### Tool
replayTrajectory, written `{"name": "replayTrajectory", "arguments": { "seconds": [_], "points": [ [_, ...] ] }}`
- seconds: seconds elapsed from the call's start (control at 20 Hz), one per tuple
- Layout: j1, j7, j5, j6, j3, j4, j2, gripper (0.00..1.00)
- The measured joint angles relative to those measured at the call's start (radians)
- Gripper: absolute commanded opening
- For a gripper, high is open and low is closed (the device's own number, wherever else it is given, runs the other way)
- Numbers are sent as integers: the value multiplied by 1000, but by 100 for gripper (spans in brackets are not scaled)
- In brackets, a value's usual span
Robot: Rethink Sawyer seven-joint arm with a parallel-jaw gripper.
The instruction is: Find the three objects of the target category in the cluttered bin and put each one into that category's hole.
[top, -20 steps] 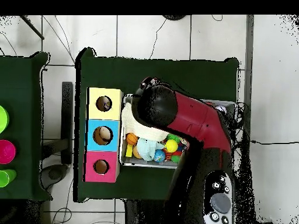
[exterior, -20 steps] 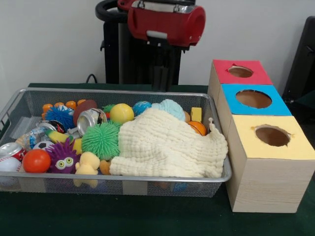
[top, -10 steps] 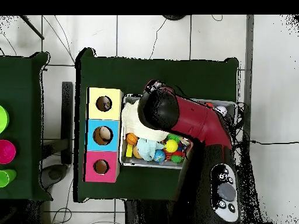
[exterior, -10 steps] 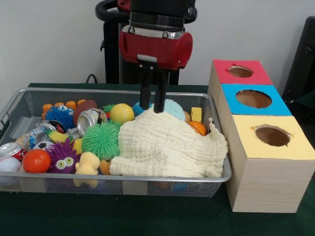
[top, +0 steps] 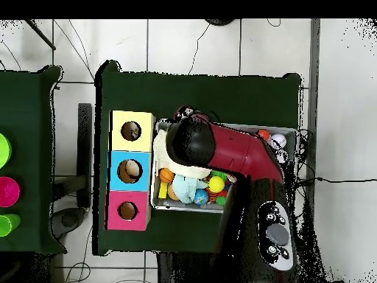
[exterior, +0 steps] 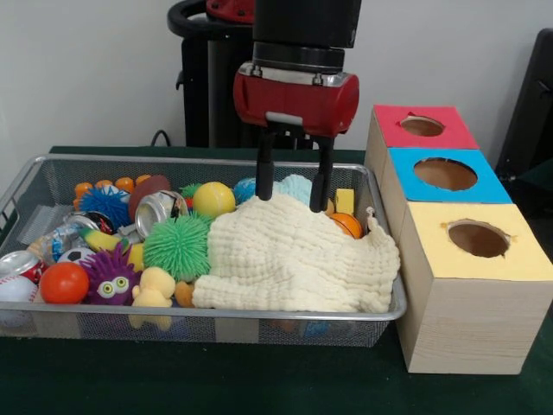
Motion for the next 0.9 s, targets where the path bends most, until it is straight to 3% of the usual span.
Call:
{"name": "replayTrajectory", "arguments": {
  "seconds": [0.9],
  "points": [
    [9,0,-25,-33,0,38,44,100]
  ]
}}
